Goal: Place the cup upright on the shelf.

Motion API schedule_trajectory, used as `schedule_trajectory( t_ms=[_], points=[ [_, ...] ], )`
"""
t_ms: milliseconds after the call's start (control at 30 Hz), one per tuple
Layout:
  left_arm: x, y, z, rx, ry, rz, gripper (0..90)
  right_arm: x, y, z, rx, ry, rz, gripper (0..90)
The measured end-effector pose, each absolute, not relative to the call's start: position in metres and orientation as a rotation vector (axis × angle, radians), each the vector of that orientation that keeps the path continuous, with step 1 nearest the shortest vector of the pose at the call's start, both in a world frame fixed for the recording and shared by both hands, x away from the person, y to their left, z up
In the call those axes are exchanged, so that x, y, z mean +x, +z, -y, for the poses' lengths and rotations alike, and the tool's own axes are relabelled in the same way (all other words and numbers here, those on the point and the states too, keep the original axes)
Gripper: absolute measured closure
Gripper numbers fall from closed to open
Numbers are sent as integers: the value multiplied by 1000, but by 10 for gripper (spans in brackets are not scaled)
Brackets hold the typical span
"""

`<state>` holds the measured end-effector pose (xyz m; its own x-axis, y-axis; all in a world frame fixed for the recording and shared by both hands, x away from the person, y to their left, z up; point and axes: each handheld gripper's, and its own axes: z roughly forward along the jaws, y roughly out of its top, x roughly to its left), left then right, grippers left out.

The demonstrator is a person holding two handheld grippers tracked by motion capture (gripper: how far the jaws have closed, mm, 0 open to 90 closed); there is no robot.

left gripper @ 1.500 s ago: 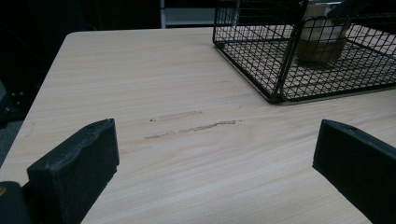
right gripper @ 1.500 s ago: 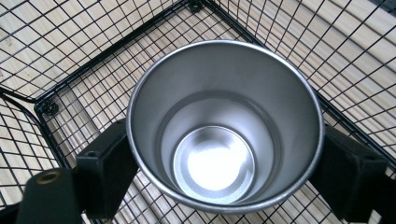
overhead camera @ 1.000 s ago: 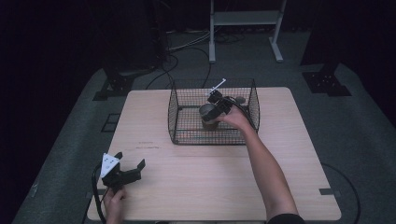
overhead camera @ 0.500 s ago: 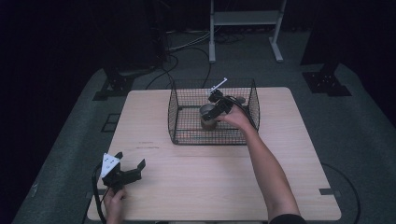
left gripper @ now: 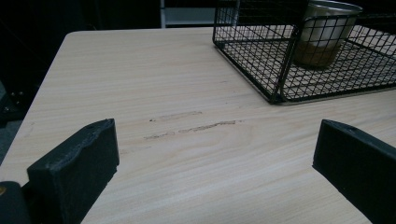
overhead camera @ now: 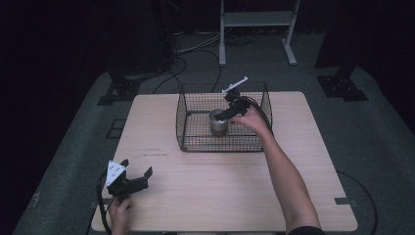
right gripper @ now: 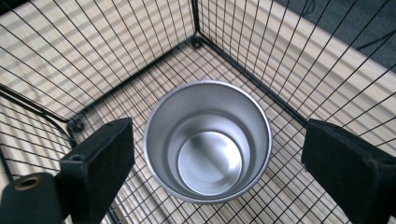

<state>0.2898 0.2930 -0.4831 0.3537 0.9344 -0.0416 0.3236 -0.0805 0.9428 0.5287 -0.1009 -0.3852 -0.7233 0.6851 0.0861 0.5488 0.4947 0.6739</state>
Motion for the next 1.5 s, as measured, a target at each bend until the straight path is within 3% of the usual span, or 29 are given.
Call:
schedule_trajectory(
  t_ms=[767, 1500],
  points=[
    [289, -483, -292, 1626, 769, -1146, 0, 478, -345, 124, 935, 1252, -2526, 91],
    [289, -483, -291, 1633, 774, -1141, 0, 440, -354, 164, 919, 1286, -2517, 90]
  ],
)
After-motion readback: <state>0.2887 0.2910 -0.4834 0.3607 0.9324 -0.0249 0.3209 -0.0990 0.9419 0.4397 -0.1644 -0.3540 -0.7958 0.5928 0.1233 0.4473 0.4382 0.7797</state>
